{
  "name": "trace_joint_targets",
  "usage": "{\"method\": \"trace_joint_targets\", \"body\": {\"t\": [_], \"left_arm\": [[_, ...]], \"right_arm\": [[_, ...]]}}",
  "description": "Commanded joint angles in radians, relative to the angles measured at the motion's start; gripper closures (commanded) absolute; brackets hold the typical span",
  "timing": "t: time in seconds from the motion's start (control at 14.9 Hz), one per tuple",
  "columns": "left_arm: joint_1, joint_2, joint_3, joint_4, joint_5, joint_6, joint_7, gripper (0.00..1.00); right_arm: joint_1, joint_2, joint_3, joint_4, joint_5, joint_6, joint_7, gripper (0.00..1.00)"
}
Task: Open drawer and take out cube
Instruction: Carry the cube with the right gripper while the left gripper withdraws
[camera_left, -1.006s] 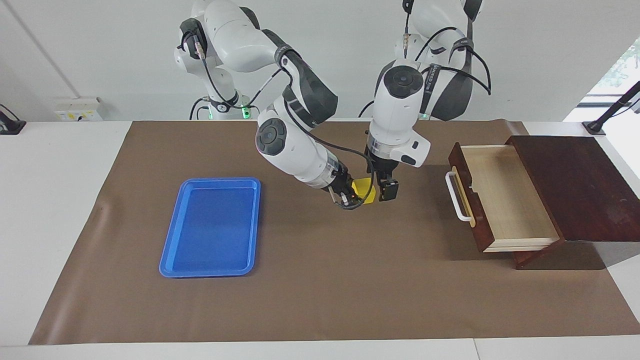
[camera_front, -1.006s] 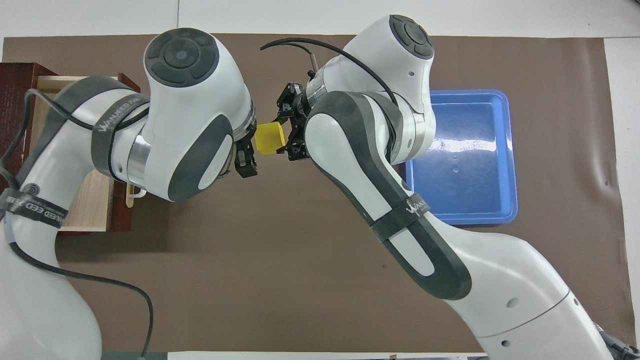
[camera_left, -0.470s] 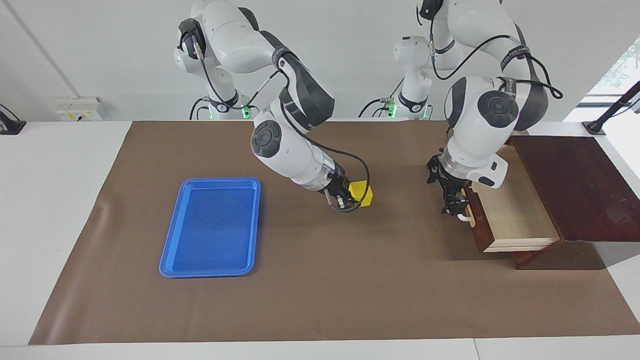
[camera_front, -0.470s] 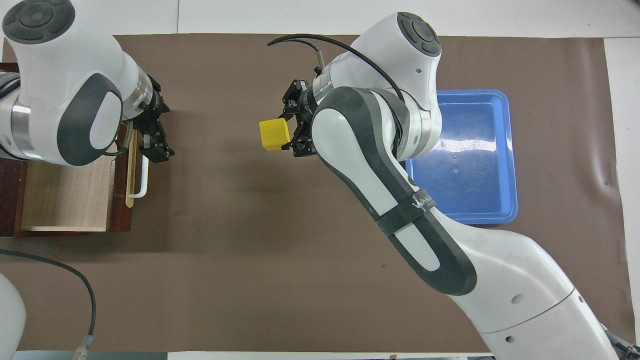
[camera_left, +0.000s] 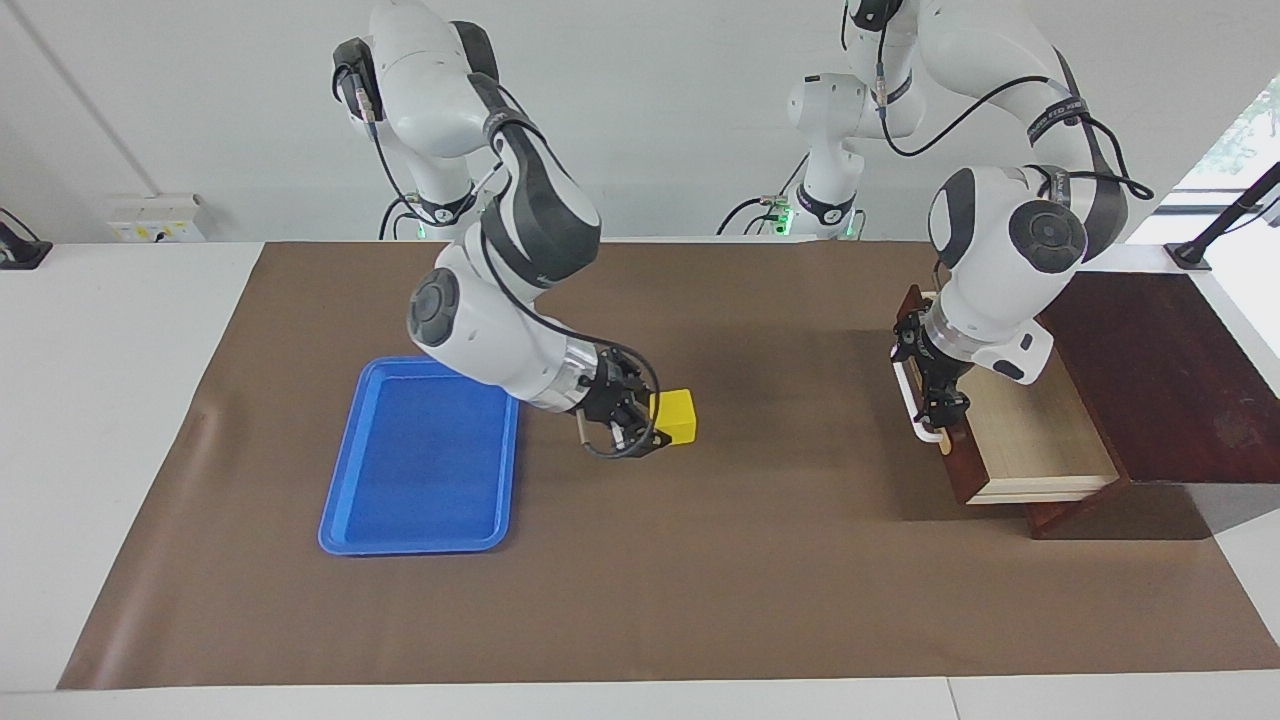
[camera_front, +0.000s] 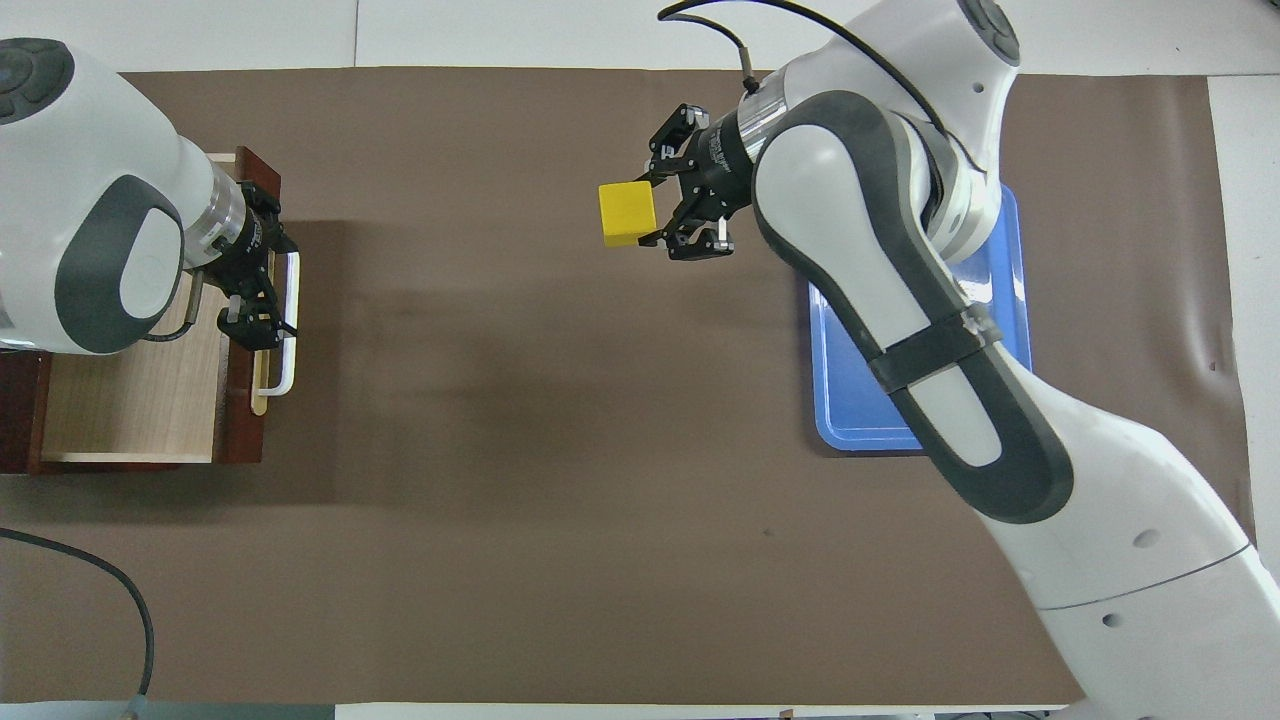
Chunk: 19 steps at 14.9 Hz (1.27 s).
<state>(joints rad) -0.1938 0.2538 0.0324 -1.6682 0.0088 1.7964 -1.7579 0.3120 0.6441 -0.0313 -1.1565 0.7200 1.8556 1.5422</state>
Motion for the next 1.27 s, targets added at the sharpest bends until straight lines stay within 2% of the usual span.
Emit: {"method": "trace_joint_targets", "body": {"t": [0.0, 0.2, 0.47, 0.74, 1.01, 1.21], "left_arm": [[0.03, -0.045, -0.006, -0.062, 0.01, 0.032, 0.051, 0.0], [0.053, -0.044, -0.003, -0.059, 0.01, 0.032, 0.103, 0.0], [0.088, -0.042, -0.002, -0.053, 0.034, 0.032, 0.172, 0.0], [0.126, -0.036, 0.001, -0.033, 0.046, 0.037, 0.25, 0.0], [0.178, -0.033, 0.001, -0.028, 0.069, 0.047, 0.319, 0.0], [0.218, -0.033, 0.001, -0.028, 0.069, 0.061, 0.345, 0.0]], "right_arm": [[-0.089, -0.015, 0.01, -0.011, 0.032, -0.061, -0.08, 1.0], [-0.18, -0.02, 0.005, -0.031, 0.03, -0.137, -0.186, 1.0], [-0.29, -0.079, 0.004, -0.179, 0.036, -0.139, -0.279, 1.0], [-0.314, -0.115, -0.035, -0.293, 0.035, -0.106, -0.314, 1.0], [-0.318, -0.178, -0.096, -0.5, 0.035, 0.022, -0.341, 1.0], [-0.338, -0.187, -0.105, -0.56, 0.035, 0.027, -0.43, 1.0]]}}
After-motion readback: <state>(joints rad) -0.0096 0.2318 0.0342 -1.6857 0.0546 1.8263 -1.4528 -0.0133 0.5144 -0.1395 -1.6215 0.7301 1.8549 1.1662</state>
